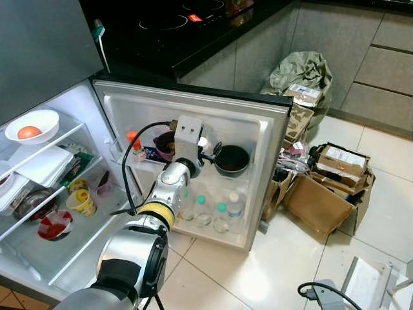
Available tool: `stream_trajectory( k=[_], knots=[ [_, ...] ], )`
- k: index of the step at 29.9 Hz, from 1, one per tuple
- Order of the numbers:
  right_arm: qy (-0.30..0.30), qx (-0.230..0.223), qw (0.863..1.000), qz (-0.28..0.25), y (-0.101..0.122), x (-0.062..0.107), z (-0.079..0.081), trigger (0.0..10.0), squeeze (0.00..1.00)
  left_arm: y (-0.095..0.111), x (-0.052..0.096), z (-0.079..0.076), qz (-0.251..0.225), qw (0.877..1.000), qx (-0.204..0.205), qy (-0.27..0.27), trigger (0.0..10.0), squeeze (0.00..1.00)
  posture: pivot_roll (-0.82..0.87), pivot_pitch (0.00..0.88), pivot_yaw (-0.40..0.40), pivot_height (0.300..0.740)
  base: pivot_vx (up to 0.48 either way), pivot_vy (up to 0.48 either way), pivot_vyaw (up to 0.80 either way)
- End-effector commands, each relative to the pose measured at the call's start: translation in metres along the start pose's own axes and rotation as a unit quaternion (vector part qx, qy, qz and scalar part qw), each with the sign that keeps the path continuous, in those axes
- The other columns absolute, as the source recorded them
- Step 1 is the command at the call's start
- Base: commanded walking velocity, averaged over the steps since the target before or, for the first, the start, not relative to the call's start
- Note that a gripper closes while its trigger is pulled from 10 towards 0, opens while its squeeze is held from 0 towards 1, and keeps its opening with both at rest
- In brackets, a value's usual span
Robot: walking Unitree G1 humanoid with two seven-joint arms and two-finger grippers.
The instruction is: Restocking fridge
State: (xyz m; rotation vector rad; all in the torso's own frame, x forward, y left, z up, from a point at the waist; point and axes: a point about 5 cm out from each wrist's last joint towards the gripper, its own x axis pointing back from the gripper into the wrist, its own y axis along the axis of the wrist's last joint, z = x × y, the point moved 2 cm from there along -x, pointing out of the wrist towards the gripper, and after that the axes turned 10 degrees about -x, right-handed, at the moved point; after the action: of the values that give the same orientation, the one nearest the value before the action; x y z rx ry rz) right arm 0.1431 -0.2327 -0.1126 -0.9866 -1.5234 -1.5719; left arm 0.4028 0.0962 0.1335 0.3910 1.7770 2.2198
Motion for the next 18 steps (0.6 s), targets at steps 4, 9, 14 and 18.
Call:
stream_trajectory(
  k=[4,9,14,18],
  knots=[
    [0.0,0.004,1.0,0.008,-0.011,0.002,-0.001,10.0,0.0,-0.006,0.001,-0.002,0.014,1.0,0.005,0.005,10.0,0.0,-0.1,0.119,0.047,0.74,0.0,0.0,0.0],
    [-0.001,0.003,1.0,0.011,-0.016,0.003,-0.001,10.0,0.0,-0.007,0.001,-0.002,0.02,1.0,0.008,0.006,10.0,0.0,-0.11,0.126,0.056,0.74,0.0,0.0,0.0],
    [-0.001,0.003,1.0,0.011,-0.019,0.003,0.0,10.0,0.0,-0.002,-0.002,-0.006,0.014,1.0,0.013,-0.001,10.0,0.0,-0.12,0.132,0.061,0.74,0.0,0.0,0.0],
    [-0.003,0.003,1.0,0.009,-0.019,0.004,-0.002,10.0,0.0,0.005,-0.006,-0.012,-0.001,1.0,0.025,-0.016,0.0,0.0,-0.13,0.135,0.064,0.74,0.0,0.0,0.0]
  ],
)
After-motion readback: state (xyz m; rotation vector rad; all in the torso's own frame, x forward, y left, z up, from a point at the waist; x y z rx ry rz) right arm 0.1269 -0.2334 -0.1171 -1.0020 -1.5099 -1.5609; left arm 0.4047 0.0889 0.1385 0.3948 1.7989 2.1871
